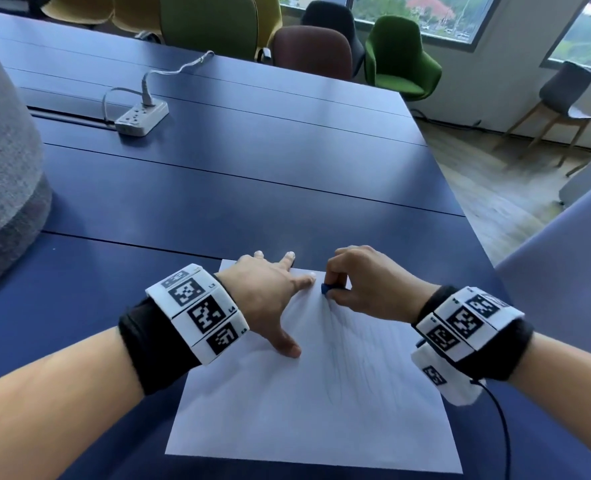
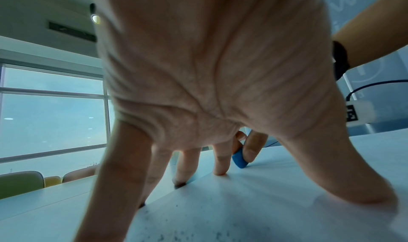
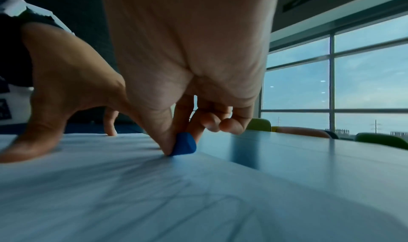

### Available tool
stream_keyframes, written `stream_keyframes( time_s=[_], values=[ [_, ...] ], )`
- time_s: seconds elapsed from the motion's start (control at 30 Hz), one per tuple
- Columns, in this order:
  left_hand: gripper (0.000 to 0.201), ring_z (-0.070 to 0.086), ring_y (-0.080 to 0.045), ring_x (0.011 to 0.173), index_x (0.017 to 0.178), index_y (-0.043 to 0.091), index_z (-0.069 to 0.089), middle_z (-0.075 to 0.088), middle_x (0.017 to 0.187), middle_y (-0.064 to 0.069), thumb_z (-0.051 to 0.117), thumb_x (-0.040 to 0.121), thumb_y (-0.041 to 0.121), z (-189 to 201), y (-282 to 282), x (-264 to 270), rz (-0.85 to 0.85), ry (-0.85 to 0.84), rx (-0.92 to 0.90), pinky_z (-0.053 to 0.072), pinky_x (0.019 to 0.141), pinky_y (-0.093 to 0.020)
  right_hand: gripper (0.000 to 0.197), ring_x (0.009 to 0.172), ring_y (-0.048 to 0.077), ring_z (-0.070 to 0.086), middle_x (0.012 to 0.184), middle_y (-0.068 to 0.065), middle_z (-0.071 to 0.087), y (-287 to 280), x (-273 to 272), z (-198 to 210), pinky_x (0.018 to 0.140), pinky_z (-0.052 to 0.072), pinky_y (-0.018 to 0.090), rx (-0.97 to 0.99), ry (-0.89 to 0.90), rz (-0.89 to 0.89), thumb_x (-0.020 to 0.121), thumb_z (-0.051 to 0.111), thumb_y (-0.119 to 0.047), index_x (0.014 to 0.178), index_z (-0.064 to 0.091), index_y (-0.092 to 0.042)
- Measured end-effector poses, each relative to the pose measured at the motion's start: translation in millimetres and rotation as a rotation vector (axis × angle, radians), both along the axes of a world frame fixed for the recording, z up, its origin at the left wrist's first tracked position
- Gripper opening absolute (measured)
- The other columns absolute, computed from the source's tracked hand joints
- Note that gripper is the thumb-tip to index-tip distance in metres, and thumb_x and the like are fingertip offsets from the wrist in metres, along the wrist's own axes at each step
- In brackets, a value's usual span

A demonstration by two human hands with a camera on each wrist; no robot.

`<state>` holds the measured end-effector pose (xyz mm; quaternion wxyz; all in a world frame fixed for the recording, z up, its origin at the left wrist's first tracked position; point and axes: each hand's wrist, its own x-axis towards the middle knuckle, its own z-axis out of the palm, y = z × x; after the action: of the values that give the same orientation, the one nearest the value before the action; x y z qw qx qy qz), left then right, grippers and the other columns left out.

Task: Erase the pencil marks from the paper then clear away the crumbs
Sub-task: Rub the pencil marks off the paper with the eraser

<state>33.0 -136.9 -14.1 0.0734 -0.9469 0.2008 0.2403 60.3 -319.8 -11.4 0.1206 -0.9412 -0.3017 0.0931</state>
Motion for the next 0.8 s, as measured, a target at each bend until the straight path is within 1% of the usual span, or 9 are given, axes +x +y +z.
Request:
stream_keyframes(
  time_s=[0.13,0.3,0.37,0.43,0.5,0.6,0.63,0.7,0.8],
  values=[
    [0.115,0.017,-0.049,0.144,0.154,0.043,0.005,-0.003,0.165,-0.005,0.07,0.065,0.076,-0.2,0.9,-0.5,-0.007,0.012,0.008,0.035,0.105,-0.045,0.007,0.075,0.015,0.058,0.08,-0.004,0.064,-1.4,-14.6,1.2,0.073,0.051,0.035,0.012,0.149,0.109,0.08,0.068,-0.02,0.079,0.069,-0.013],
    [0.114,0.02,-0.048,0.143,0.155,0.042,0.005,-0.002,0.165,-0.006,0.07,0.067,0.075,1.1,-0.9,0.0,-0.011,0.001,0.014,0.036,0.105,-0.044,0.007,0.075,0.02,0.058,0.08,-0.001,0.063,-3.7,6.7,1.6,0.074,0.051,0.042,0.031,0.031,0.025,0.08,0.066,-0.019,0.079,0.067,-0.012],
    [0.115,0.019,-0.049,0.143,0.155,0.042,0.004,-0.002,0.165,-0.006,0.07,0.066,0.075,0.6,-1.1,0.7,-0.011,0.003,0.018,0.035,0.105,-0.045,0.006,0.075,0.019,0.058,0.08,-0.001,0.062,-4.2,-2.5,-0.9,0.073,0.051,0.038,0.045,0.065,0.086,0.079,0.067,-0.017,0.078,0.066,-0.011],
    [0.116,0.018,-0.05,0.143,0.154,0.043,0.003,-0.003,0.165,-0.006,0.071,0.066,0.075,0.1,-0.6,1.2,-0.005,0.016,0.01,0.035,0.105,-0.046,0.005,0.073,0.014,0.058,0.079,-0.006,0.063,-3.5,-12.8,0.0,0.07,0.05,0.031,0.033,0.172,0.164,0.079,0.068,-0.016,0.077,0.067,-0.012],
    [0.115,0.019,-0.05,0.142,0.154,0.043,0.004,-0.002,0.165,-0.006,0.071,0.066,0.075,-0.2,0.2,1.3,-0.006,0.016,-0.002,0.036,0.104,-0.045,0.003,0.072,0.01,0.058,0.078,-0.01,0.062,-1.7,-4.7,3.2,0.069,0.05,0.026,0.004,0.193,0.156,0.08,0.068,-0.017,0.078,0.068,-0.015],
    [0.115,0.021,-0.048,0.142,0.154,0.043,0.004,-0.002,0.165,-0.005,0.07,0.066,0.075,-1.2,1.6,0.5,-0.013,0.004,-0.005,0.036,0.103,-0.045,0.011,0.071,0.015,0.056,0.077,-0.006,0.06,-2.2,15.7,2.2,0.072,0.052,0.038,0.005,0.06,0.07,0.081,0.067,-0.021,0.072,0.06,-0.019],
    [0.115,0.02,-0.048,0.142,0.154,0.043,0.003,-0.003,0.165,-0.005,0.07,0.066,0.075,-1.4,1.5,0.3,-0.013,0.003,-0.003,0.036,0.104,-0.045,0.011,0.072,0.017,0.056,0.078,-0.004,0.059,-2.5,15.8,1.1,0.072,0.051,0.04,0.015,0.043,0.064,0.081,0.066,-0.021,0.072,0.06,-0.018],
    [0.116,0.018,-0.05,0.143,0.154,0.043,0.002,-0.003,0.165,-0.005,0.07,0.066,0.075,-1.6,1.1,0.5,-0.013,0.009,0.0,0.035,0.105,-0.046,0.007,0.072,0.017,0.057,0.08,-0.003,0.06,-1.8,3.8,-0.2,0.071,0.051,0.035,0.018,0.073,0.121,0.08,0.067,-0.017,0.076,0.063,-0.014],
    [0.117,0.016,-0.051,0.143,0.154,0.044,0.0,-0.004,0.165,-0.006,0.07,0.066,0.075,-1.9,1.7,0.6,-0.009,0.021,-0.001,0.035,0.106,-0.046,0.008,0.068,0.007,0.056,0.078,-0.007,0.062,-0.7,-9.1,2.5,0.065,0.045,0.019,0.013,0.215,0.206,0.078,0.068,-0.013,0.073,0.063,-0.017]
  ],
)
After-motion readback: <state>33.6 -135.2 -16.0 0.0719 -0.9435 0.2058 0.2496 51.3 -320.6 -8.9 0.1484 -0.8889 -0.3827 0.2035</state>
